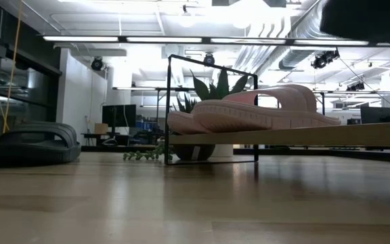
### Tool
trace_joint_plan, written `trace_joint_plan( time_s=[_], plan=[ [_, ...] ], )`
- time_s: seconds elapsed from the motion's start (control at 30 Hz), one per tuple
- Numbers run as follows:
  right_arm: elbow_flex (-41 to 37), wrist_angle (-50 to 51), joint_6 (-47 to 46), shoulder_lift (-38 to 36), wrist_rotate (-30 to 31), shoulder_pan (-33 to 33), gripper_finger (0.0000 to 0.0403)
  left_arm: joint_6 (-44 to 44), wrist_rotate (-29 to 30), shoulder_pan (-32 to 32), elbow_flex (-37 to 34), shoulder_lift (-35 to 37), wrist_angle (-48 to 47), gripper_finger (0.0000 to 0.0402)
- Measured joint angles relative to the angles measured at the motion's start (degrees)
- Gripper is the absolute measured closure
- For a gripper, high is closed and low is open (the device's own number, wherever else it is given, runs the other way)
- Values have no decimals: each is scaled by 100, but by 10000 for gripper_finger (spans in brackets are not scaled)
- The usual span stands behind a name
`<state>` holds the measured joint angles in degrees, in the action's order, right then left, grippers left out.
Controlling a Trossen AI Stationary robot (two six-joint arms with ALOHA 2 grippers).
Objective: Pick and place slides into the shelf
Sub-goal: Put the right black slipper on the shelf
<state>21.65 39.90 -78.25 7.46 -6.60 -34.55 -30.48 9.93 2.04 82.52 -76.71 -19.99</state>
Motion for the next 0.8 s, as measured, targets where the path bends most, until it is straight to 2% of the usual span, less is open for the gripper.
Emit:
trace_joint_plan(
  time_s=[0.47,0.8],
  plan=[
    [0,168,-479,0,466,-767,387,2,0,-2,0,0,-92,328],
    [-2,280,-1004,14,503,-939,387,7,0,-2,0,0,-125,328]
  ],
)
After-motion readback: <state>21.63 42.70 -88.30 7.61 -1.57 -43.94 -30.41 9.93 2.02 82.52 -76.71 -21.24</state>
